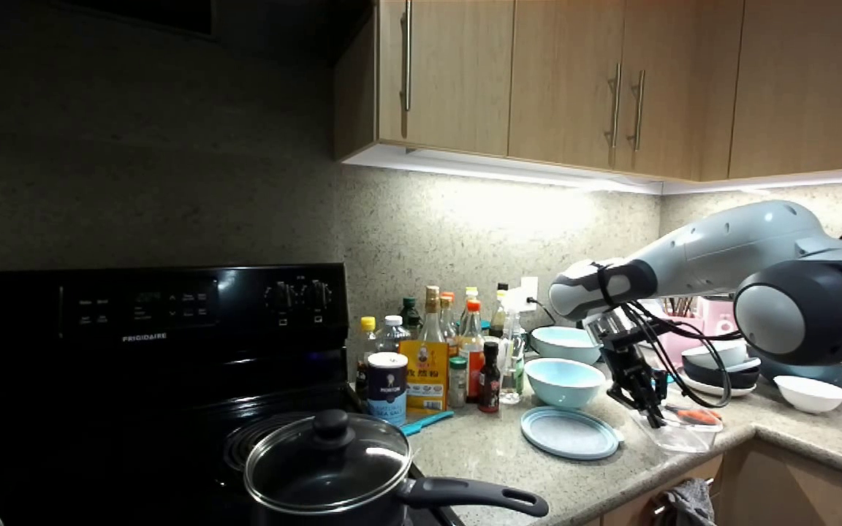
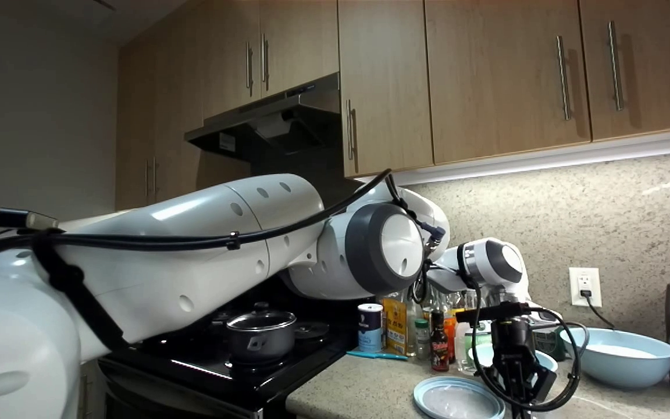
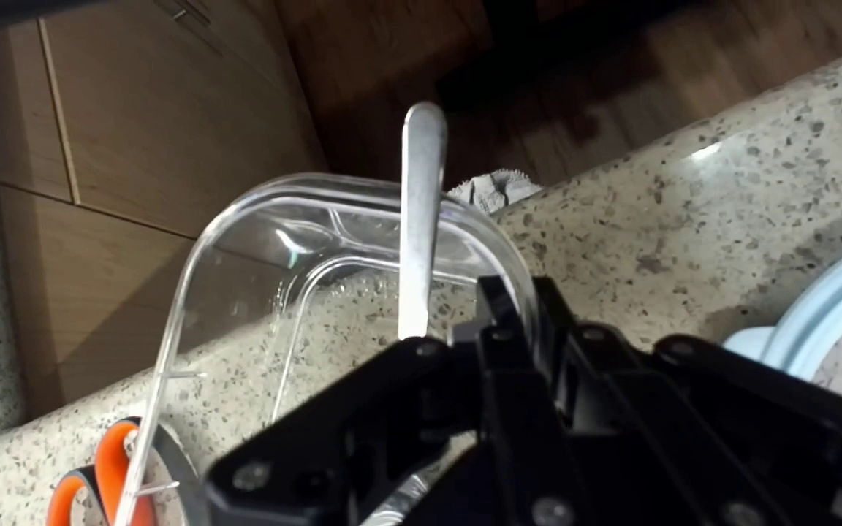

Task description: Move the glass bowl to the right and the clear bowl to the left

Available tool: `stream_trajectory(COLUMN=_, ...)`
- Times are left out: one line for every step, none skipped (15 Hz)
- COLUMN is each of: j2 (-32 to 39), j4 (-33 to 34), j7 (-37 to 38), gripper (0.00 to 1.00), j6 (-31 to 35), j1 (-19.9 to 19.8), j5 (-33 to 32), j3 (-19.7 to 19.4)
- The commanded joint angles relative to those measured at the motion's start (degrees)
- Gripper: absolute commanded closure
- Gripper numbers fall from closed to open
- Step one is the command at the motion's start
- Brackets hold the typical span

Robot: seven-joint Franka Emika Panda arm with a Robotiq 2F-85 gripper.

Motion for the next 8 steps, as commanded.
stream_trajectory(j2=0.1, j4=1.1, j7=0.9, gripper=0.92, j6=-2.3, j1=-1.2, j5=1.9, j3=0.7)
stream_trajectory(j2=-0.4, j4=0.9, j7=4.3, gripper=0.92, j6=-3.9, j1=-0.7, j5=2.3, j3=0.1)
stream_trajectory(j2=-1.0, j4=0.6, j7=7.0, gripper=0.92, j6=-4.7, j1=-0.4, j5=2.5, j3=-0.1)
stream_trajectory(j2=-2.1, j4=-0.1, j7=10.5, gripper=0.92, j6=-4.8, j1=0.1, j5=3.0, j3=-0.2)
stream_trajectory(j2=-2.8, j4=-0.5, j7=13.2, gripper=0.92, j6=-4.5, j1=0.4, j5=3.5, j3=-0.1)
stream_trajectory(j2=-4.0, j4=-1.3, j7=15.8, gripper=0.92, j6=-3.9, j1=1.0, j5=4.0, j3=-0.1)
stream_trajectory(j2=-4.8, j4=-1.8, j7=17.9, gripper=0.92, j6=-3.5, j1=1.6, j5=4.2, j3=-0.1)
stream_trajectory(j2=-5.9, j4=-2.5, j7=19.6, gripper=0.92, j6=-3.0, j1=2.3, j5=4.4, j3=0.0)
